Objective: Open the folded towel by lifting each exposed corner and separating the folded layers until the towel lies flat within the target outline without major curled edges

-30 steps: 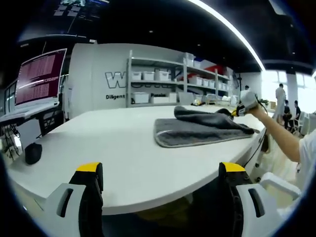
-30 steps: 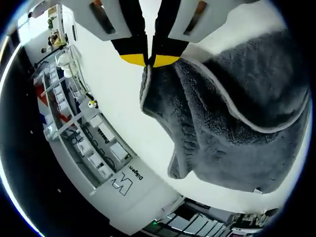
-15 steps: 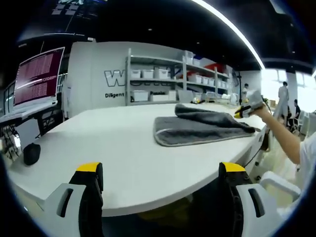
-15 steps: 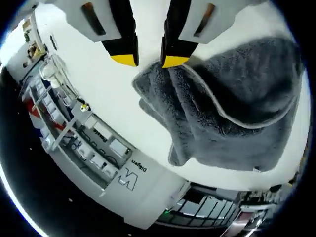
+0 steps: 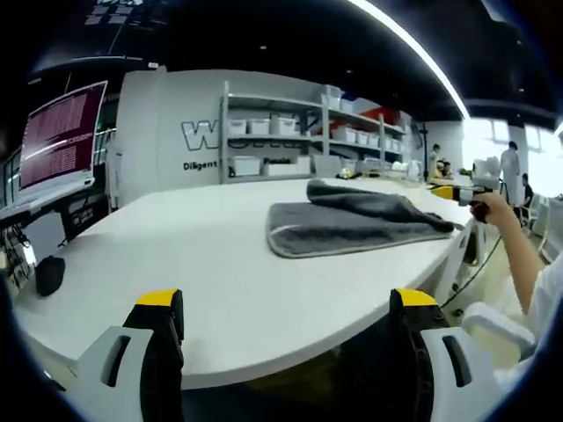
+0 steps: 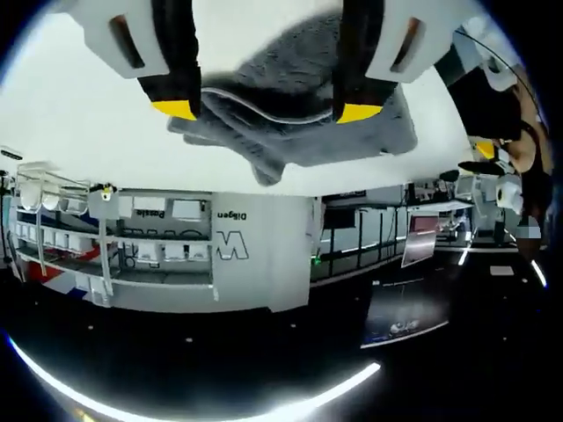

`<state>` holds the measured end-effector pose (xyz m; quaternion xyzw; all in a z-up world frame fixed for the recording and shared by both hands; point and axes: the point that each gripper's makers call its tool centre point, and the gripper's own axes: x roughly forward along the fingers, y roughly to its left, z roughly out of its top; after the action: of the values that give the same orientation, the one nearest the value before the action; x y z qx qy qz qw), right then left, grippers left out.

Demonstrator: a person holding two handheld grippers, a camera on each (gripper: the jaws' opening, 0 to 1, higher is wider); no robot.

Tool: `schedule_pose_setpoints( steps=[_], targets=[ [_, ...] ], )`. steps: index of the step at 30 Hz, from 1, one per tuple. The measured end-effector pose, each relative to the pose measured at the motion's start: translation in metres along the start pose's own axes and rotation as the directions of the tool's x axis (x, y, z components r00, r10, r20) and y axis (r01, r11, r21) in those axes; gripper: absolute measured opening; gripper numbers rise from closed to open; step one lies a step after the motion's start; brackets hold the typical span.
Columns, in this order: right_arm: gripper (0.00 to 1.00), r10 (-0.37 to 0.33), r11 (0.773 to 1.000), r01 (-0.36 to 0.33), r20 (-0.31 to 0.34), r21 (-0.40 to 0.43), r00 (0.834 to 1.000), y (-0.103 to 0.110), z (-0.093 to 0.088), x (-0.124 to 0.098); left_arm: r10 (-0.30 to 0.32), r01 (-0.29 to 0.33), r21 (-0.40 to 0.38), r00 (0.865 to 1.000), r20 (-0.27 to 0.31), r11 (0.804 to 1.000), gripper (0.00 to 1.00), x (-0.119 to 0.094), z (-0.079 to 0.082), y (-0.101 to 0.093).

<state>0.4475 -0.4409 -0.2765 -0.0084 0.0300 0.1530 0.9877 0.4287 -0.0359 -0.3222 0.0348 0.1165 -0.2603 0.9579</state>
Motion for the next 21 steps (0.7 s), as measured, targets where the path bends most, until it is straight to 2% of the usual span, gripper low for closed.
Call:
schedule_pose_setpoints(
  steps=[5,10,15,21],
  targets=[
    [0.78,0.016,1.0,-0.017,0.014,0.022,1.0,0.025,0.0,0.001,-0.045,0.045,0.003,0.999,-0.007,0.999,0.95,0.003,0.001,-0.011],
    [0.81,0.031,0.999,-0.032,-0.025,-0.037,0.999,0.047,-0.003,0.003,-0.068,0.068,0.012,0.997,-0.02,0.998,0.95,0.006,0.001,-0.022],
    [0.91,0.064,0.997,-0.065,-0.038,-0.038,0.997,0.062,-0.002,0.004,-0.088,0.089,0.029,0.996,-0.029,0.996,0.95,0.01,0.005,-0.033],
    [0.98,0.109,0.993,-0.112,-0.059,-0.045,0.992,0.071,-0.011,0.005,-0.111,0.113,0.062,0.993,-0.041,0.992,0.96,0.015,0.011,-0.051]
  ],
)
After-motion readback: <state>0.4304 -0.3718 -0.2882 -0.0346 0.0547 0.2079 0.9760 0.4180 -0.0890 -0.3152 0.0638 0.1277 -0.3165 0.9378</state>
